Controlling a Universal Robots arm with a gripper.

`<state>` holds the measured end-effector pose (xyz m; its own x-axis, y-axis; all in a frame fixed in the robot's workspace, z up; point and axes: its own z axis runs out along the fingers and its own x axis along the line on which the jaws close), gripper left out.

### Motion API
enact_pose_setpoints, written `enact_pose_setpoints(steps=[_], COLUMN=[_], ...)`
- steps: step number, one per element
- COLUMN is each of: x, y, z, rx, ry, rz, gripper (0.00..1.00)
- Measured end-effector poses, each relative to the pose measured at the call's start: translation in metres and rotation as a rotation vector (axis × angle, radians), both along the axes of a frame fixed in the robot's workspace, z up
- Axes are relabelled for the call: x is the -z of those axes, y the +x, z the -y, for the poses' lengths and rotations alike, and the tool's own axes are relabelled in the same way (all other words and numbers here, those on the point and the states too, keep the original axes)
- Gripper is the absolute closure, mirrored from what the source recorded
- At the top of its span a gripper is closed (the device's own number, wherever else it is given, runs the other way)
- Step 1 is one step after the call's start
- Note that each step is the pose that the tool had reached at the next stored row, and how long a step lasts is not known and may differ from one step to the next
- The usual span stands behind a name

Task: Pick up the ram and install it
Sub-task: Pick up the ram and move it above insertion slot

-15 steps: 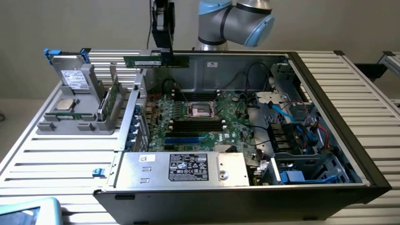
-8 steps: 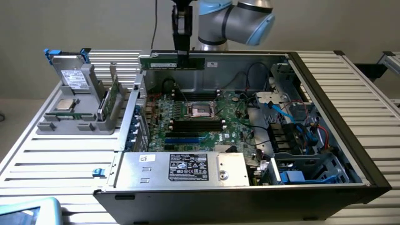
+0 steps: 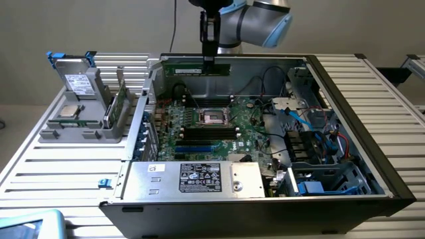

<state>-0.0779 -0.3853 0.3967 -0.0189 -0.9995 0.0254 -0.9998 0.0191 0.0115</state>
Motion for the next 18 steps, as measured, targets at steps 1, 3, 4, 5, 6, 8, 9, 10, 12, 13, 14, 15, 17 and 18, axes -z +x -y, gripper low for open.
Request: enact_pose_setpoints(steps=[1, 3, 4, 5, 6, 8, 9, 10, 12, 13, 14, 15, 17, 18], x=[0.0019, 0.0055, 0.0074, 0.0092, 0.011, 0.0134, 0.014, 0.0146, 0.0157, 0.0161, 0.0165, 0.017, 0.0179, 0.0183], y=[0.002, 0.003, 0.004, 0.004, 0.004, 0.005, 0.006, 0.006, 0.008, 0.009, 0.01, 0.012, 0.015, 0.018], z=[-0.0021, -0.0053, -0.0081, -0.011, -0.0135, -0.0153, -0.0159, -0.0164, -0.0174, -0.0177, -0.0179, -0.0181, -0.0182, -0.0182], rx=[0.0, 0.0, 0.0, 0.0, 0.0, 0.0, 0.0, 0.0, 0.0, 0.0, 0.0, 0.0, 0.0, 0.0], ry=[0.0002, 0.0003, 0.0001, 0.0001, 0.0002, 0.0, -0.0006, -0.0014, -0.003, -0.0039, -0.005, -0.0064, -0.0081, -0.0085], rz=[0.0, 0.0001, 0.0, 0.0, 0.0001, 0.0, 0.0002, 0.0006, 0.0023, 0.0029, 0.0035, 0.0036, 0.004, 0.0042], gripper=[0.86, 0.86, 0.86, 0.86, 0.86, 0.86, 0.86, 0.86, 0.86, 0.86, 0.86, 0.86, 0.86, 0.86])
